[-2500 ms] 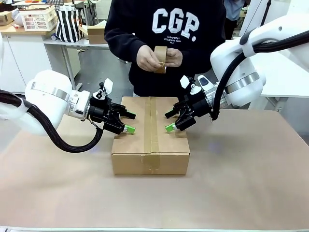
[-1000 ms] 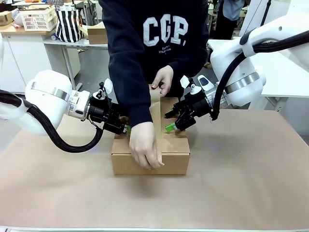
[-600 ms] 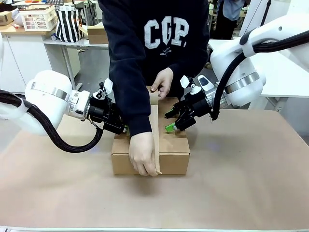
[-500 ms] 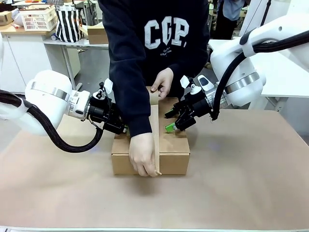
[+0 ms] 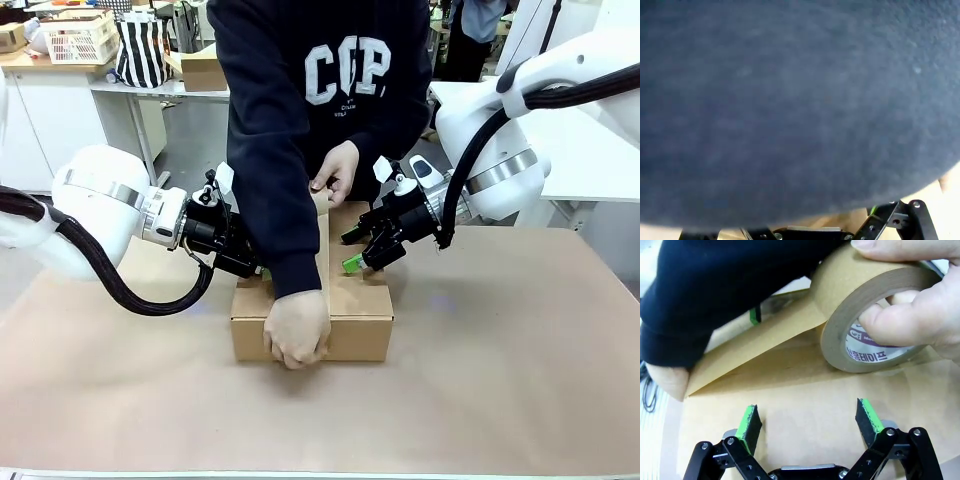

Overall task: Pack the gift set into the box.
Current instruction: Press and hold the closed box until the human finishes sealing it.

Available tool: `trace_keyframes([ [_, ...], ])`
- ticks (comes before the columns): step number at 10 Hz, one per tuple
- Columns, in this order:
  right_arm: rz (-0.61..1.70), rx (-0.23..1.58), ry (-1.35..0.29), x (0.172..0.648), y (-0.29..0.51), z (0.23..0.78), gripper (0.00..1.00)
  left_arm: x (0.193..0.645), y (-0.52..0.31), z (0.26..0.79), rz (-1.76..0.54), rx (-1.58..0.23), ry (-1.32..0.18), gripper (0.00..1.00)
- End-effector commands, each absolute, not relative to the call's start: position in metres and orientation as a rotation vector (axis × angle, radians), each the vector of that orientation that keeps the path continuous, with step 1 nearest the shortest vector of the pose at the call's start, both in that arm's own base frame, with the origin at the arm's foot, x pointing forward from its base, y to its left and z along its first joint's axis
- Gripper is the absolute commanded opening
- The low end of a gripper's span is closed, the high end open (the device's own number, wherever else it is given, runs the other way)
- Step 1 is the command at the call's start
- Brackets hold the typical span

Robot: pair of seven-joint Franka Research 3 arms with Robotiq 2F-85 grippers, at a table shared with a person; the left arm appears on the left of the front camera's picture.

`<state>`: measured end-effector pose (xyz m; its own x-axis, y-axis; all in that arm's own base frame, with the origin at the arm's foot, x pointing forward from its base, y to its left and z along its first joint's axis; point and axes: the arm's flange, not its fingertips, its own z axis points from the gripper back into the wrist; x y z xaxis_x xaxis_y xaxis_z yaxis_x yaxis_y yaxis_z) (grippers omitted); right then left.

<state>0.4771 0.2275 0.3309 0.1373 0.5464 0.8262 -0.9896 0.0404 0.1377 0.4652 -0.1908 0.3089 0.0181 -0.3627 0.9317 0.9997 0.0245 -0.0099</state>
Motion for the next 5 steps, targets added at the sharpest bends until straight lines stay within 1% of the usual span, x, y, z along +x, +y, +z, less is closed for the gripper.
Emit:
trace_keyframes([
  [1,1.317,0.826,-0.677,0.4758,0.2273,0.3267,1.00,0.4641,-0.1904,0.3058,-1.338,-0.920,-0.924,1.00],
  [5,1.317,0.826,-0.677,0.4758,0.2273,0.3267,1.00,0.4641,-0.1904,0.3058,-1.338,-0.920,-0.924,1.00],
])
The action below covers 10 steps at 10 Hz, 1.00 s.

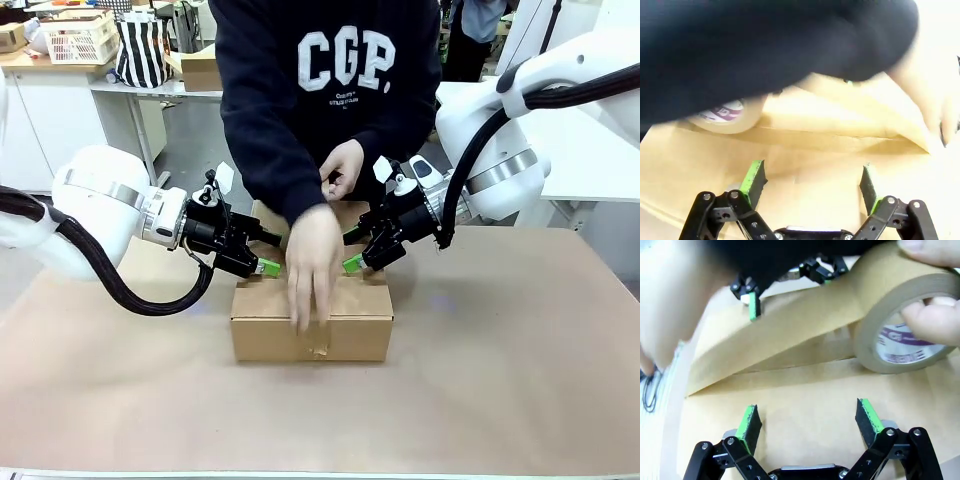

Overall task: Pack the gift set into the box.
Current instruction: Press and hold the closed box until the human finishes sealing it.

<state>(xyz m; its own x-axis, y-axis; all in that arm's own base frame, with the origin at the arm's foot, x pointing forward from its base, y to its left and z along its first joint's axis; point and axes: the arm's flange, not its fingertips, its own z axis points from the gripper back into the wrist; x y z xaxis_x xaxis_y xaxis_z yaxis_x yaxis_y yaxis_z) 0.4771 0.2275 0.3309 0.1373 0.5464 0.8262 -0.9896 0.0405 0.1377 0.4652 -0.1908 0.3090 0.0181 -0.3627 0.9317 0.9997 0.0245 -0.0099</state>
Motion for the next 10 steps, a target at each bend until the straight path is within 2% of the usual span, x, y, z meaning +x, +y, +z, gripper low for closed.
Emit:
trace_keyframes([
  [1,1.317,0.826,-0.677,0.4758,0.2273,0.3267,1.00,0.4641,-0.1904,0.3058,-1.338,-0.920,-0.924,1.00],
  [10,1.317,0.826,-0.677,0.4758,0.2273,0.3267,1.00,0.4641,-0.1904,0.3058,-1.338,-0.920,-0.924,1.00],
])
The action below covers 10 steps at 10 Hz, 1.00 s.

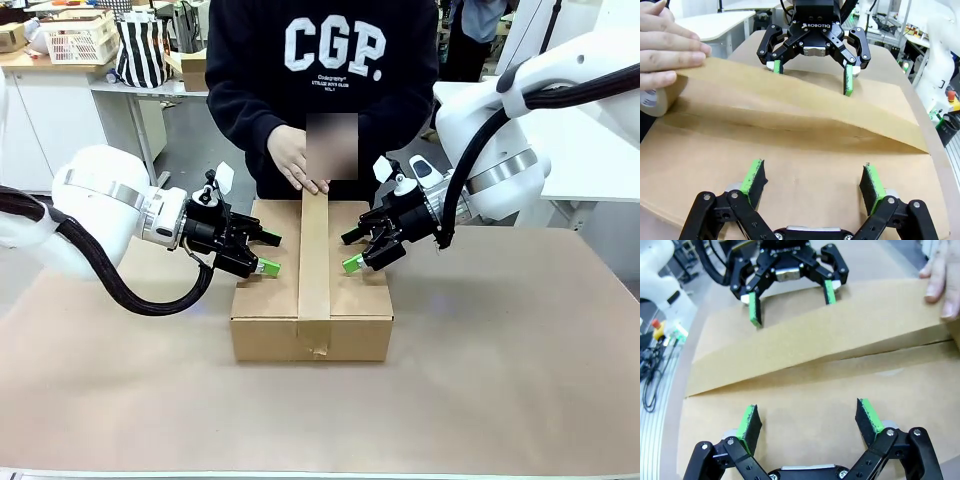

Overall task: Pack the gift set into the box.
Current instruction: Press and hold the closed box until the human finishes sealing it.

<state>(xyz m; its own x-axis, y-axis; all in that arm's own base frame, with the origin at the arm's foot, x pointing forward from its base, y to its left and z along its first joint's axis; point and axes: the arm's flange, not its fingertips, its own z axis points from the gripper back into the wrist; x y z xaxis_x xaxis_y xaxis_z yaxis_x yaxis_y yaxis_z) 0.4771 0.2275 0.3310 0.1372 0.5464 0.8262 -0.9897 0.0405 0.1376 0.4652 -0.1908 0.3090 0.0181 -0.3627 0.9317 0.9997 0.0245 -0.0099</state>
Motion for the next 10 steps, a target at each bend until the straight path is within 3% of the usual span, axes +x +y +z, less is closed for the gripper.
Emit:
trace_keyframes([
  [1,1.317,0.826,-0.677,0.4758,0.2273,0.3267,1.00,0.4641,-0.1904,0.3058,-1.338,-0.920,-0.924,1.00],
  [10,1.317,0.826,-0.677,0.4758,0.2273,0.3267,1.00,0.4641,-0.1904,0.3058,-1.338,-0.920,-0.924,1.00],
])
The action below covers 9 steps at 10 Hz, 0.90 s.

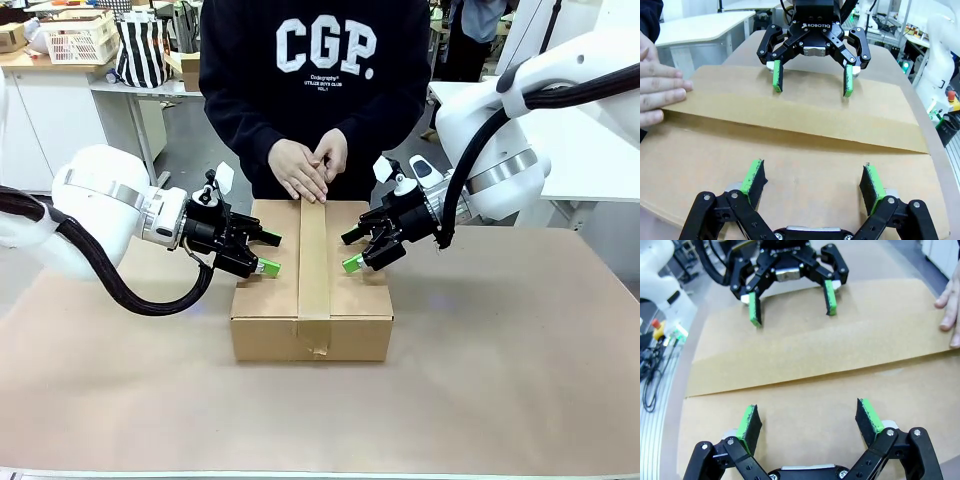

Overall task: Pack the gift set into the box.
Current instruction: Press and hold the closed box until the human finishes sealing it.

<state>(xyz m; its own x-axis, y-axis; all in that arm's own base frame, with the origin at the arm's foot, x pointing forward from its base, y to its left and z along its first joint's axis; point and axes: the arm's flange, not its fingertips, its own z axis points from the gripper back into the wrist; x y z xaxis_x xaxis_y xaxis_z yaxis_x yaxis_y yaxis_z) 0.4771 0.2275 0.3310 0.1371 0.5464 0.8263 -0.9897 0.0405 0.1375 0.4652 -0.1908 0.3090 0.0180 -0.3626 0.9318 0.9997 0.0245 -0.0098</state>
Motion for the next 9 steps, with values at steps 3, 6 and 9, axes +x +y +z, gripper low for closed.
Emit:
trace_keyframes([
  [3,1.317,0.826,-0.677,0.4758,0.2273,0.3267,1.00,0.4641,-0.1904,0.3058,-1.338,-0.920,-0.924,1.00],
  [6,1.317,0.826,-0.677,0.4758,0.2273,0.3267,1.00,0.4641,-0.1904,0.3058,-1.338,-0.920,-0.924,1.00],
  [9,1.317,0.826,-0.677,0.4758,0.2273,0.3267,1.00,0.4641,-0.1904,0.3058,-1.338,-0.920,-0.924,1.00],
])
